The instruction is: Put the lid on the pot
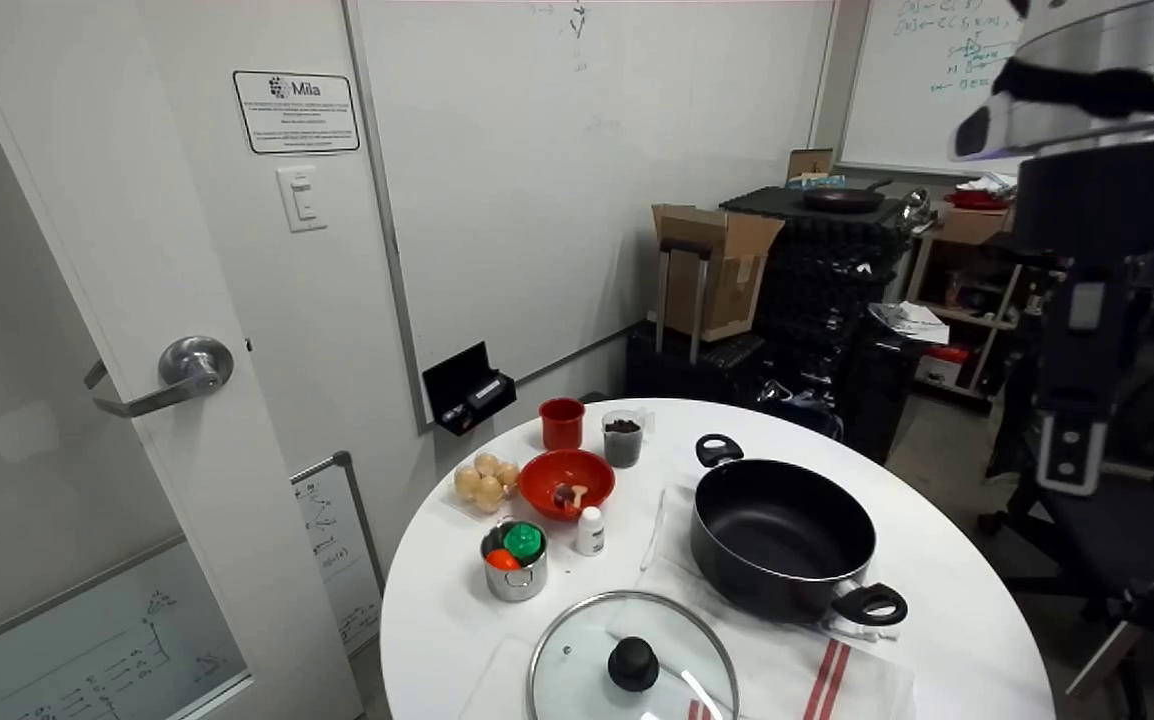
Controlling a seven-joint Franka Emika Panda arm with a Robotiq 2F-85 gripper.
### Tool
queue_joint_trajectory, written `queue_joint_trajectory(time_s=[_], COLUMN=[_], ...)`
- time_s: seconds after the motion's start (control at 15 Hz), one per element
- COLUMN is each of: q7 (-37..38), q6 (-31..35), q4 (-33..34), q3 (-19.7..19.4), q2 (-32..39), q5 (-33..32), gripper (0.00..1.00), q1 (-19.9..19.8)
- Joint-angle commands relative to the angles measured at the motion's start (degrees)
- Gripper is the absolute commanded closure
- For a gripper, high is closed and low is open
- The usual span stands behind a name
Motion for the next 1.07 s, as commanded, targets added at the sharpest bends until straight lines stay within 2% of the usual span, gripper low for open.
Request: queue_joint_trajectory(time_s=[0.0, 0.27, 0.53, 0.8, 1.0], q7=[3.0, 8.9, 16.2, 17.9, 16.1], q6=[2.7, 7.5, 10.3, 10.6, 9.8], q4=[10.1, 19.7, 30.7, 41.4, 48.6], q3=[1.1, -1.0, -7.0, -11.5, -12.6], q2=[14.3, 27.7, 40.0, 50.7, 58.0], q5=[-7.2, -19.5, -30.1, -31.4, -29.8], gripper=[0.00, 0.00, 0.00, 0.00, 0.00], q1=[0.8, 3.7, 9.0, 12.2, 13.0])
